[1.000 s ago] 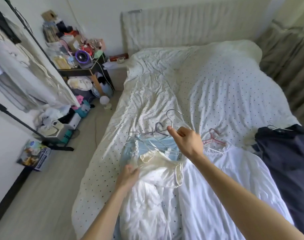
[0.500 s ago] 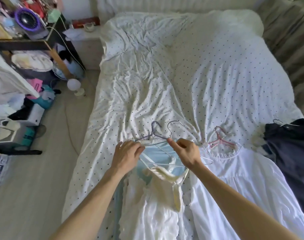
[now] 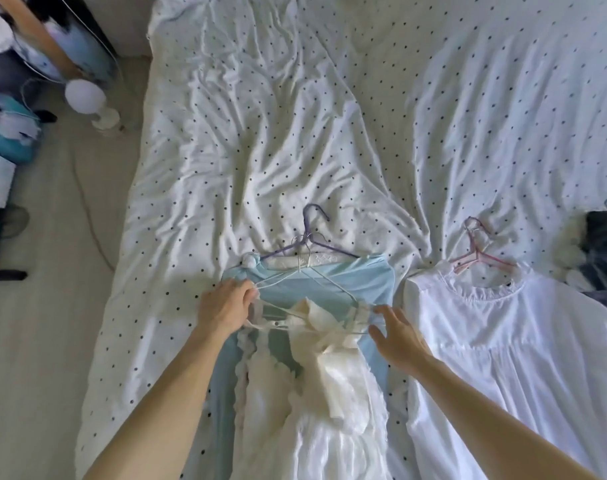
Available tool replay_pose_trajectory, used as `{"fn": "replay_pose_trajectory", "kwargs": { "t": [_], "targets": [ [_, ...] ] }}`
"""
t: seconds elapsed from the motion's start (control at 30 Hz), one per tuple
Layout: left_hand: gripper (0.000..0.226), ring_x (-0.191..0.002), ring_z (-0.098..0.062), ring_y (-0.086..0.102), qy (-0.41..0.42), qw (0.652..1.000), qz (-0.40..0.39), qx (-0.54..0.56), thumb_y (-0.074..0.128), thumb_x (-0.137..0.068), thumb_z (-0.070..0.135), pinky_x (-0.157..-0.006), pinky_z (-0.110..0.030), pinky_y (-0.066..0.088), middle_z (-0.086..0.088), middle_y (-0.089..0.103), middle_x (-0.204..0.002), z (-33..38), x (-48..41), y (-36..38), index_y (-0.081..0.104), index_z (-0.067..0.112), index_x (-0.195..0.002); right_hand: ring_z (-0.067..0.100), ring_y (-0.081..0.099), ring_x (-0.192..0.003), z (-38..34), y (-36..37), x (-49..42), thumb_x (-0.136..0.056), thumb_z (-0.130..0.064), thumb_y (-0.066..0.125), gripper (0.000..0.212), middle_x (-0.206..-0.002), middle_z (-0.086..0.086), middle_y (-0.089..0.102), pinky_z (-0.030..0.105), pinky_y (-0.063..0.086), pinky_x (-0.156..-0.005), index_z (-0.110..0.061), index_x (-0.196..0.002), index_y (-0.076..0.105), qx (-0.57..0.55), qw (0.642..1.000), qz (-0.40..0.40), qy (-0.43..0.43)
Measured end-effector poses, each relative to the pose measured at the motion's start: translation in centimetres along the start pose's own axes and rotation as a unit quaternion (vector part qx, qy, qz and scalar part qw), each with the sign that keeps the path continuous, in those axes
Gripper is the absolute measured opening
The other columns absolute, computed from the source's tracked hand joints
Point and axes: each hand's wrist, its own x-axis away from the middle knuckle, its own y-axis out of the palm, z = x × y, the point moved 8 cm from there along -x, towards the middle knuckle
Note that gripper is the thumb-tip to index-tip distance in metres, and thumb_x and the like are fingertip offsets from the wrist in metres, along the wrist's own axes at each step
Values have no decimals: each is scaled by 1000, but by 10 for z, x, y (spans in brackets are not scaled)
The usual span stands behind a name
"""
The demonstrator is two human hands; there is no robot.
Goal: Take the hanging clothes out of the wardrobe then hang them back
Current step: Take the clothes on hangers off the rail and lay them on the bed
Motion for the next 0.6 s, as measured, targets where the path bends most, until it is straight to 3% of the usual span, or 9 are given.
{"fn": "replay_pose_trajectory", "kwargs": {
  "t": [0.07,0.17,0.27,0.4,0.5,0.6],
  "targets": [
    [19,-91,-27,61,-4,998,59,12,52,-99,39,-60,-31,40,-4,60,-102,-2,-2,7,59,23,-105,27,55,-122,3,5,-8,-102,-31,49,42,-148,5,42,28,40,-85,-22,-143,42,-34,999,40,11],
    [31,-85,-35,59,-35,992,120,-3,68,-90,37,-62,-38,47,-16,59,-101,-5,-2,18,61,11,-106,30,53,-123,7,12,-22,-101,-31,48,43,-147,6,39,35,44,-89,-24,-143,40,-42,996,66,29],
    [32,-88,-31,54,-50,987,130,-78,63,-91,44,-74,-42,39,-13,61,-97,-4,0,23,63,12,-97,33,53,-121,20,24,-30,-99,-36,47,42,-143,5,34,36,44,-86,-28,-140,40,-34,995,31,89],
    [35,-86,-32,51,-25,981,156,-108,61,-92,46,-70,-43,38,-13,58,-88,-2,-9,1,60,11,-91,34,55,-111,31,17,-34,-101,-44,40,37,-126,12,51,36,42,-83,-16,-121,52,-14,992,-8,127],
    [39,-80,-33,50,-5,977,196,-86,54,-94,46,-65,-45,45,-17,52,-90,-3,-29,-30,54,8,-95,36,58,-99,15,-17,-35,-103,-44,37,36,-116,11,51,36,39,-73,-12,-110,52,-6,994,93,53],
    [35,-75,-32,53,22,975,216,-46,55,-94,44,-62,-44,47,-15,52,-90,8,-64,-53,55,9,-95,38,57,-90,4,-46,-53,-102,-33,45,23,-105,15,57,38,39,-67,-10,-103,47,-62,975,212,10]
  ]
}}
